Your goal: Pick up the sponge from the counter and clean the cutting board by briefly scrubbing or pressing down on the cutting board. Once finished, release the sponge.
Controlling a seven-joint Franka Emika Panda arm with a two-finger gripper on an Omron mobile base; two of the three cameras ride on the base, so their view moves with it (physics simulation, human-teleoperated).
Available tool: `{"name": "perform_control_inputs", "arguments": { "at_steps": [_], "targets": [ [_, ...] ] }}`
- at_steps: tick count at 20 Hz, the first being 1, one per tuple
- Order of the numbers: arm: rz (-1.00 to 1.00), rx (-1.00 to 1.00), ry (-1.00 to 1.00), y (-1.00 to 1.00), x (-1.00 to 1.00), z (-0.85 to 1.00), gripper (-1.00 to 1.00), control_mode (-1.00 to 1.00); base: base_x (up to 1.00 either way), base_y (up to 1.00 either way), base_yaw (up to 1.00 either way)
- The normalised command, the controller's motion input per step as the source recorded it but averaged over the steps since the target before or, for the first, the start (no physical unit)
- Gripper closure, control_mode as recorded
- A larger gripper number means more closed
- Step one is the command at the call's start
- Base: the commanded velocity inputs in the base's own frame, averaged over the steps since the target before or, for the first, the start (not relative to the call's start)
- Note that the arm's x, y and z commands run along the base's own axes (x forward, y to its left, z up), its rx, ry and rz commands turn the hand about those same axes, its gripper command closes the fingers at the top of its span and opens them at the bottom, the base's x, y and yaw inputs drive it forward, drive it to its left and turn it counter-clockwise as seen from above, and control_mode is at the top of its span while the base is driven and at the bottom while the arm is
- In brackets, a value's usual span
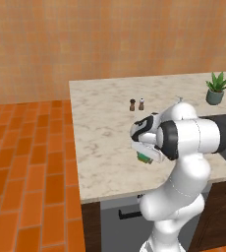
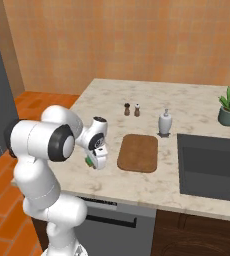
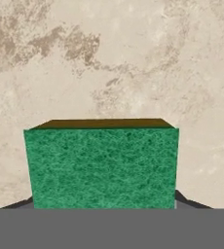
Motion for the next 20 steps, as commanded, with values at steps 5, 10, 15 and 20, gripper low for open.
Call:
{"name": "perform_control_inputs", "arguments": {
  "at_steps": [5,10,15,20],
  "targets": [
    [-0.07,-0.01,-0.01,0.07,0.00,0.01,-1.00,-1.00,0.00,0.00,0.00],
    [-0.09,-0.03,-0.02,0.01,-0.22,0.53,-1.00,-1.00,0.00,0.00,0.00],
    [-0.04,0.00,-0.03,-0.13,-0.97,0.91,-1.00,-1.00,0.00,0.00,0.00],
    [0.00,-0.05,0.01,-0.19,-0.86,1.00,-1.00,-1.00,0.00,0.00,0.00]
  ]
}}
